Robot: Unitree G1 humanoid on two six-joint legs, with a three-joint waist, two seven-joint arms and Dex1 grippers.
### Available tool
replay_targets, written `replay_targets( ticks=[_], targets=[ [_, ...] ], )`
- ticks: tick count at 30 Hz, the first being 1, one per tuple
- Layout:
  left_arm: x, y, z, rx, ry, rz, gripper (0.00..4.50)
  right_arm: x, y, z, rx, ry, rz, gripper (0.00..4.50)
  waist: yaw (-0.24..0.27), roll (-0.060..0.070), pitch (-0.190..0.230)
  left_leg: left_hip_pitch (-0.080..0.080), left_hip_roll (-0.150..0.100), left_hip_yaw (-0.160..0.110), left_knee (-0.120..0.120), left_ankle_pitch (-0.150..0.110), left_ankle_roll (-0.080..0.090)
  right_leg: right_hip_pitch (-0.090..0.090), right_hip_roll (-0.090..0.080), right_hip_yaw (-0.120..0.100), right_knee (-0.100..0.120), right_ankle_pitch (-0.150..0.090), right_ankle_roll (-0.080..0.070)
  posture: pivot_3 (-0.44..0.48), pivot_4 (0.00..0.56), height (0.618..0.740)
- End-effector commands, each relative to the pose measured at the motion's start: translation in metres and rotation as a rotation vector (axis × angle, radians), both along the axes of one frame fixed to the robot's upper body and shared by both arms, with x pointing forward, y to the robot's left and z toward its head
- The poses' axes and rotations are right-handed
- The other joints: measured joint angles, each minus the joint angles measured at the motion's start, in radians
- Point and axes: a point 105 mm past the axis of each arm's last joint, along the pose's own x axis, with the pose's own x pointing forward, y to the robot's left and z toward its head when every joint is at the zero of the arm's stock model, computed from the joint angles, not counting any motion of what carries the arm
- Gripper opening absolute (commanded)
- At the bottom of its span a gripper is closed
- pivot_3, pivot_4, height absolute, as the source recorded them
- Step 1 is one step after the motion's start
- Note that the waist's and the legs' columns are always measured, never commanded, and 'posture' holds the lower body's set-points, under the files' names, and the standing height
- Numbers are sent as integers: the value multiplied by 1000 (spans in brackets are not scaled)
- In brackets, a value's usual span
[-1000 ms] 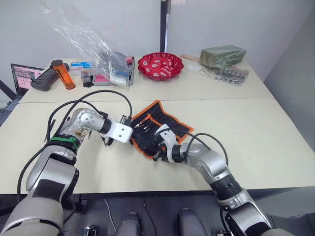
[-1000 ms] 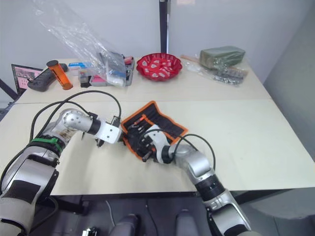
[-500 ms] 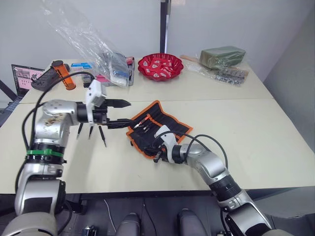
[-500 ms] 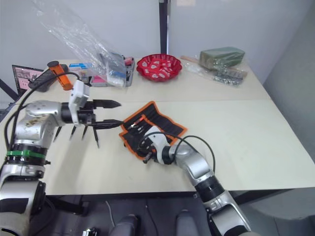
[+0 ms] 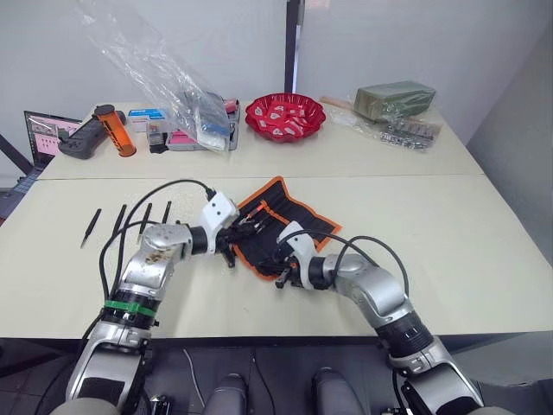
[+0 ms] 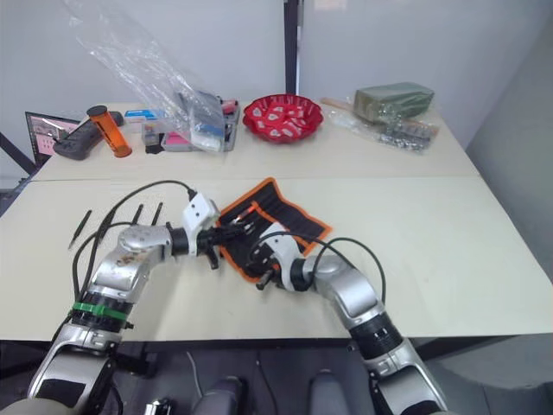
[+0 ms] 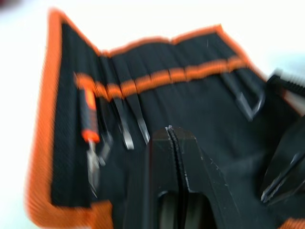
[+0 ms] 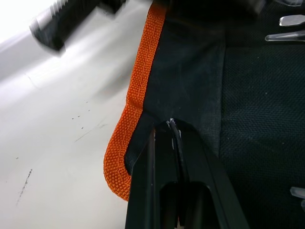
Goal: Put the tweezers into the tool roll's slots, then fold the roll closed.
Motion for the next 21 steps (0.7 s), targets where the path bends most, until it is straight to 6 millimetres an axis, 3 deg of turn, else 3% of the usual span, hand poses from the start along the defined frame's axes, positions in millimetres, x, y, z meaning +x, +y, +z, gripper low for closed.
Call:
replay_targets(
  ticks=[1, 7, 11, 15, 20, 21],
  targets=[
    [0, 6, -3, 31, -34, 22, 14, -6, -5, -12, -30, 56, -5, 0, 3, 0, 0, -1, 0, 0, 0, 0, 0, 0, 0, 0, -1, 0, 0, 0, 150, 740],
    [-6, 22, -23, 50, -32, 102, 14, -9, -1, 1, 16, 30, 22, 0, 1, 0, 0, 0, 0, 0, 0, 0, 0, 0, 0, 0, -1, 0, 0, 0, 150, 740],
    [-16, 16, -23, 11, -48, 97, 14, -15, 4, 25, 108, -2, 79, 0, -3, 0, 0, 0, 0, 0, -1, 0, 0, 0, 0, 0, -1, 0, 1, 0, 150, 740],
    [-16, 22, -20, -3, -60, 125, 14, 0, 16, 53, 156, -126, 81, 0, -10, 0, 0, 0, 0, 0, -2, 0, 0, -1, 0, 0, -1, -1, 1, 0, 150, 740],
    [-7, 29, -7, -60, -98, 206, 14, 14, 32, 49, 150, -244, 113, 0, -8, 0, 0, 1, 0, 0, -2, 0, 0, -1, 0, 0, -1, -1, 2, 0, 150, 740],
    [-4, 32, -6, -72, -100, 232, 14, 19, 34, 38, 117, -243, 109, 0, -8, 0, 0, 0, 0, 0, -2, 0, 0, -1, 0, 0, -1, -1, 2, 0, 150, 740]
  ],
)
